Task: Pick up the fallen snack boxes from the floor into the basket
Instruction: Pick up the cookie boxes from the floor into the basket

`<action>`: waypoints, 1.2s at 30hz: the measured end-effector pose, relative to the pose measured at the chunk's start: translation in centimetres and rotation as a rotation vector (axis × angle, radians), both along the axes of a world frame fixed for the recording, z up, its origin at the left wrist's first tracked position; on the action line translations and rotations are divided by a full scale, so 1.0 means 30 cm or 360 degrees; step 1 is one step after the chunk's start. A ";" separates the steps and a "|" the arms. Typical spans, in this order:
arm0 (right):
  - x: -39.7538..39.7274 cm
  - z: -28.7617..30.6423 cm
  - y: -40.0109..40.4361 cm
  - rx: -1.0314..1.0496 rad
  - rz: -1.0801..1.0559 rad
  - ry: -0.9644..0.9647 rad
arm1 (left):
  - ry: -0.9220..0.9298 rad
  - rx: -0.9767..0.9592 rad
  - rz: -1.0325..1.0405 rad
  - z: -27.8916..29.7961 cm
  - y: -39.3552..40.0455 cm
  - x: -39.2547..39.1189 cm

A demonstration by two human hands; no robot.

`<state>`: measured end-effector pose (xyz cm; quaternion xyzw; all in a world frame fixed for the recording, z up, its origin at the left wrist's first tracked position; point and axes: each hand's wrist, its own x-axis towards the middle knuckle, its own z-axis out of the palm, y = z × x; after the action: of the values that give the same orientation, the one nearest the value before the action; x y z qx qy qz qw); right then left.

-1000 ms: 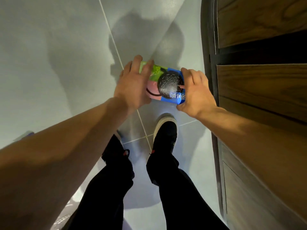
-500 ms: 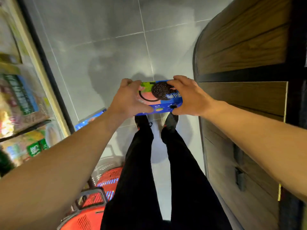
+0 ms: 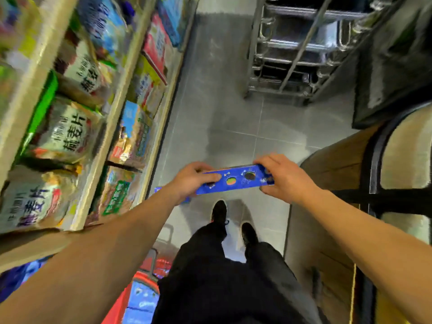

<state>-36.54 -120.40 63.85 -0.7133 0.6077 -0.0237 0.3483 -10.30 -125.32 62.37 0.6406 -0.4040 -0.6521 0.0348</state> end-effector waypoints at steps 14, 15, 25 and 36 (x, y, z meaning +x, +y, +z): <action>0.289 0.135 0.139 0.0187 -0.0245 -0.0849 | 0.0094 -0.0551 0.1492 0.193 0.752 0.097; 0.333 0.144 0.160 0.0205 -0.0196 -0.0872 | 0.0073 -0.0573 0.1574 0.198 0.807 0.109; 0.820 0.214 0.607 0.0451 0.0529 -0.0822 | -0.0012 -0.0612 0.2345 0.258 1.488 0.299; 1.239 0.109 1.511 0.0570 0.0952 -0.0612 | -0.0349 -0.0606 0.2910 0.168 2.440 0.465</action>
<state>0.63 -75.07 67.10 -0.7694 0.2913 0.0519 0.5661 3.66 -52.12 67.39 0.7508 0.1550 -0.2307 0.5993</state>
